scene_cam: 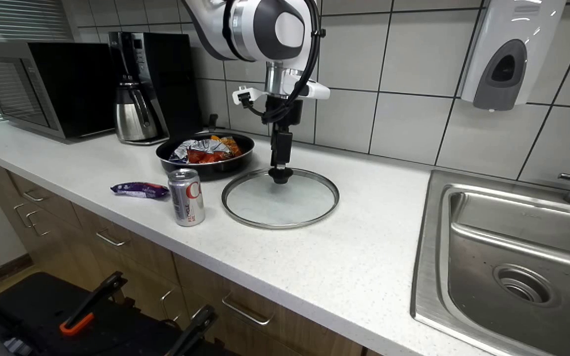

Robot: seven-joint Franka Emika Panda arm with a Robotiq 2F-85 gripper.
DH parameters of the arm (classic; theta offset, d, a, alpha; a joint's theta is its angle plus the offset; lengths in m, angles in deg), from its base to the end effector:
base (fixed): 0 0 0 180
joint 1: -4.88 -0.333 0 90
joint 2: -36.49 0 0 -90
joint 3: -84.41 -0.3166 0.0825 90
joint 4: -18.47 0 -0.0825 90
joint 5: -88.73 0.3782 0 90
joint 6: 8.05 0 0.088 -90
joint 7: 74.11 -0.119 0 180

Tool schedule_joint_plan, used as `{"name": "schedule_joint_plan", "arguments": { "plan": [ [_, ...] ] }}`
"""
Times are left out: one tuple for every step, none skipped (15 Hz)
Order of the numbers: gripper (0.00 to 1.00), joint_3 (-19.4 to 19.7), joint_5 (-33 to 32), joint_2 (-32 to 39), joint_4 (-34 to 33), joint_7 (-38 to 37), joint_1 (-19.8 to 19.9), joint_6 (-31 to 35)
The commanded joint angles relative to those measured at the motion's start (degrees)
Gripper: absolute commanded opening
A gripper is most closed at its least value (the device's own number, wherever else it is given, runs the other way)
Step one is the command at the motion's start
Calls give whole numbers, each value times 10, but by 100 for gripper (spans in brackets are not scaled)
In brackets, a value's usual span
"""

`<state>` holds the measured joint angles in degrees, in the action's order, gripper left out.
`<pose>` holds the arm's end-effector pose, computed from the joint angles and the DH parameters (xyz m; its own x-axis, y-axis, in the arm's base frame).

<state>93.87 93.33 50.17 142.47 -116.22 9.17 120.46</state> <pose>0.5241 -0.1252 0.2672 0.5071 -0.8526 -0.1257 -0.8497 -0.5191 0.0929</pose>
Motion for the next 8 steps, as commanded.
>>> {"name": "schedule_joint_plan", "arguments": {
  "plan": [
    [100,-3,8,8,-13,17,3,2],
    [100,-1,4,10,-12,12,2,5],
    [100,-1,3,10,-12,11,2,7],
    [100,0,-1,10,-11,9,1,11],
    [100,1,-4,11,-11,6,0,16],
    [100,1,-5,13,-11,6,0,20],
    [100,1,-3,14,-11,7,0,23],
    [100,1,-3,15,-10,8,0,26]
  ]
}}
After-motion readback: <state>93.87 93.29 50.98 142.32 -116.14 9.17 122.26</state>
